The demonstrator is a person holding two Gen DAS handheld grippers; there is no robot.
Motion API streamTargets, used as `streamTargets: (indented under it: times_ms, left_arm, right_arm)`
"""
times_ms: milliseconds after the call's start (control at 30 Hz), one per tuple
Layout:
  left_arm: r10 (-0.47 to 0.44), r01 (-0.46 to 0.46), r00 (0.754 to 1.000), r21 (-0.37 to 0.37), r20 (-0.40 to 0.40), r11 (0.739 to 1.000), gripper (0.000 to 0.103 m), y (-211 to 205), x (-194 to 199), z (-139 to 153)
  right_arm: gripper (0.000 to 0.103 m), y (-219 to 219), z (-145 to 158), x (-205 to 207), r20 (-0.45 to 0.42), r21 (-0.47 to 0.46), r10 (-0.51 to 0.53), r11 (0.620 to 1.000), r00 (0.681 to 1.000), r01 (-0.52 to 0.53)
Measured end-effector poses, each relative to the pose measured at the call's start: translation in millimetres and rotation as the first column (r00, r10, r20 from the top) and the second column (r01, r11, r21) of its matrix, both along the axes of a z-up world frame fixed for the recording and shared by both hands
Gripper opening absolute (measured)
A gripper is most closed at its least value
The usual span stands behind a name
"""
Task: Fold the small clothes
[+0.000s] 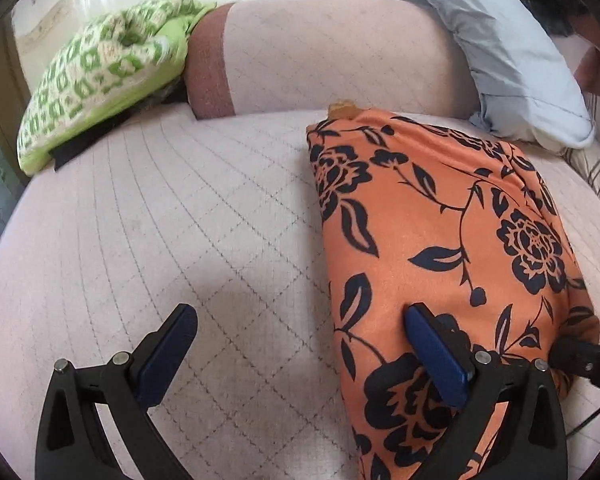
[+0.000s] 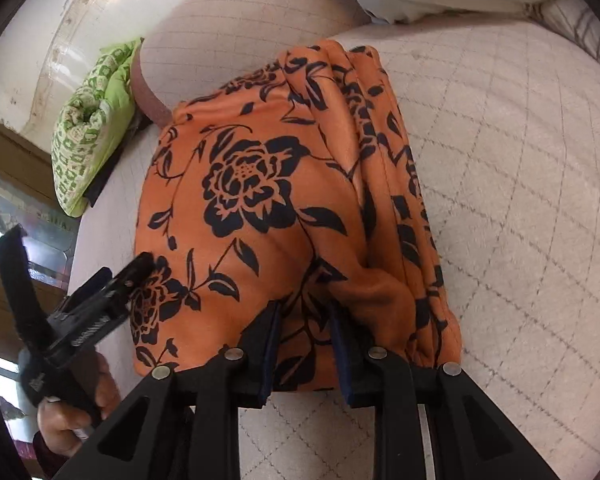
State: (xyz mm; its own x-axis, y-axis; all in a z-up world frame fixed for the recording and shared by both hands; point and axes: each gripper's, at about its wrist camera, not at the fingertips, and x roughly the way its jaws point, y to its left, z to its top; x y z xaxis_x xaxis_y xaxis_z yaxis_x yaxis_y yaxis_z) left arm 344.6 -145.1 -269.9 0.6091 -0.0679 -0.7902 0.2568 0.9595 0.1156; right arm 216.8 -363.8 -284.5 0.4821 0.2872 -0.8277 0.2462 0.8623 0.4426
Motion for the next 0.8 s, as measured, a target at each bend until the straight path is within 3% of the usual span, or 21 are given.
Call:
streamTargets:
  times_ms: [67,167,267,333,500,667,800]
  left_arm:
    - [-0.024,0.023,0.999,0.041,0.023,0.999,0.103,-7,-3,4]
    - [-0.017,0.015,0.999,0.033,0.041,0.999,0.103,-6,-4,10]
    - [-0.001,0.001,0.999,0.012,0.035,1.000,0.103,-4,-6,12]
    - [0.002,-0.003,0.999,0.021,0.044,1.000,0.103,-5,-4,11]
    - [-0.004,0.003,0.999,0.031,0.040,1.000,0.103,-5,-3,7]
    - [-0.002,0.001,0.999,0.029,0.039,1.000,0.103,-5,-3,6]
    - [0.000,-0.001,0.999,0.031,0.041,1.000,0.103,-6,-3,4]
  right_arm:
    - [0.029,1,4,0,0.003,-0.002,0.012,1.000,1.000,-0.012]
    - [0.029,0,15,-2,0.052,0.021,0.005,1.000,0.999,-0.006]
    - [0.029,3,39,-6,0.183,-0.008,0.014,1.000,0.983,-0.013]
    - [0.029,5,44,-6,0.215,-0.024,0.004,1.000,0.977,0.001]
    - [0.029,2,10,16,0.115,-0.079,-0.030,0.996,0.993,0.040]
    - [0.029,7,16,18,0.133,-0.094,-0.035,0.994,0.991,0.047]
    - [0.029,4,28,8,0.212,-0.065,-0.050,0.996,0.976,0.065]
